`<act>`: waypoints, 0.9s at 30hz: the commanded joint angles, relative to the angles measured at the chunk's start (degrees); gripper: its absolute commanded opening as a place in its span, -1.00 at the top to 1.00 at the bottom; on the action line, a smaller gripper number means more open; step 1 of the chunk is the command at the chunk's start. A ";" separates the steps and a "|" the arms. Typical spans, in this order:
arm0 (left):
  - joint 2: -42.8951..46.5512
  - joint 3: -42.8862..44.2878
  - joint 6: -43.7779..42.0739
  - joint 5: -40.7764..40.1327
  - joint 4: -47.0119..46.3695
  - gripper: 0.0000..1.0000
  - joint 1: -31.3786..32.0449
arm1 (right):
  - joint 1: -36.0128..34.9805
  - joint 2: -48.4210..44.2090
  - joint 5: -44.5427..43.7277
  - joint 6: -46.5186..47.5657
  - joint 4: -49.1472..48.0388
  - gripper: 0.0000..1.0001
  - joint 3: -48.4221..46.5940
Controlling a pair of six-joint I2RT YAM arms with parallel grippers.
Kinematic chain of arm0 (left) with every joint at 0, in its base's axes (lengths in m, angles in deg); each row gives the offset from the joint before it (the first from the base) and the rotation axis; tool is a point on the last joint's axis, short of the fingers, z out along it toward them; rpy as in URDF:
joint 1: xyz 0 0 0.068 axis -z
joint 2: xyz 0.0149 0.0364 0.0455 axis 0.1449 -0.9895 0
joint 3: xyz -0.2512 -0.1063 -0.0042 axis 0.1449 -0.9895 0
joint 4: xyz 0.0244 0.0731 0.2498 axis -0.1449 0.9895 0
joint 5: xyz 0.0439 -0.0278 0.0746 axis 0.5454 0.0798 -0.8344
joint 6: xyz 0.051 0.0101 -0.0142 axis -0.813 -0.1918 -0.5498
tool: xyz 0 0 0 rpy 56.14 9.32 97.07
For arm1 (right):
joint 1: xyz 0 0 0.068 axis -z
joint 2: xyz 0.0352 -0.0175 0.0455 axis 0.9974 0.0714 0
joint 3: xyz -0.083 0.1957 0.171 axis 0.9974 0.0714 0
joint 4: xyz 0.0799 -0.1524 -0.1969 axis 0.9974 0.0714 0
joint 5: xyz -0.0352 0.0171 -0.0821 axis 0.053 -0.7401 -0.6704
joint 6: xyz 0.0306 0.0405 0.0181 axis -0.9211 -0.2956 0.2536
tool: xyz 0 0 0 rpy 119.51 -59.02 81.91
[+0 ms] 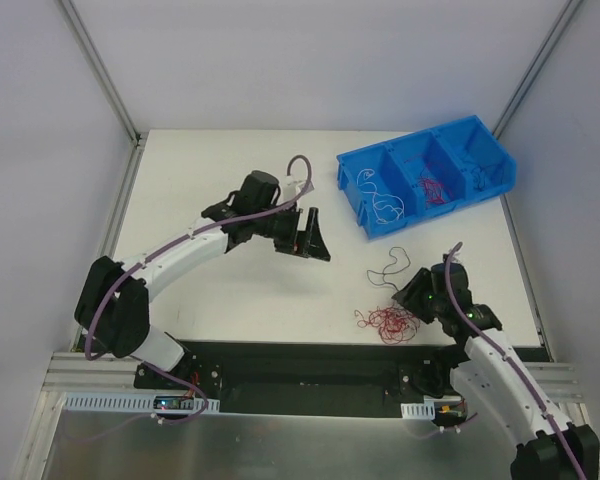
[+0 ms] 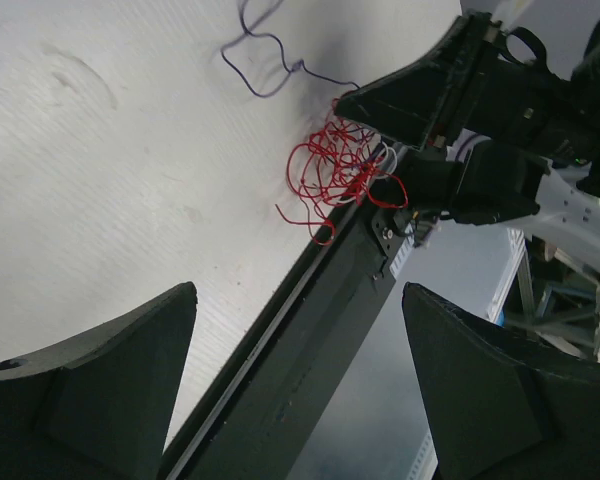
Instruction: Untangle the cables
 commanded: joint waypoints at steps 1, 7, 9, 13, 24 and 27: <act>-1.52 1.47 1.28 2.81 -0.79 -0.66 3.00 | -8.22 3.35 3.28 -10.72 -11.06 0.08 4.29; 2.61 -1.34 -0.38 -1.04 4.02 -0.67 3.00 | -24.73 20.30 -0.58 -21.00 -37.84 0.35 2.11; 4.10 -1.78 -1.70 -3.94 6.84 -0.67 2.92 | -28.61 26.97 -0.86 -23.30 -46.30 0.35 -0.78; 7.79 -3.01 -2.67 -13.07 11.16 -0.69 2.39 | -31.27 40.43 3.95 -23.39 -57.92 0.20 -10.27; 7.02 -5.30 -2.41 -14.41 12.40 -0.52 2.91 | -23.98 30.27 2.83 7.17 -29.49 -0.63 -15.91; 4.73 -4.69 -2.23 -14.15 12.13 -0.51 3.26 | -20.47 29.55 3.27 11.58 -24.29 -0.66 -17.93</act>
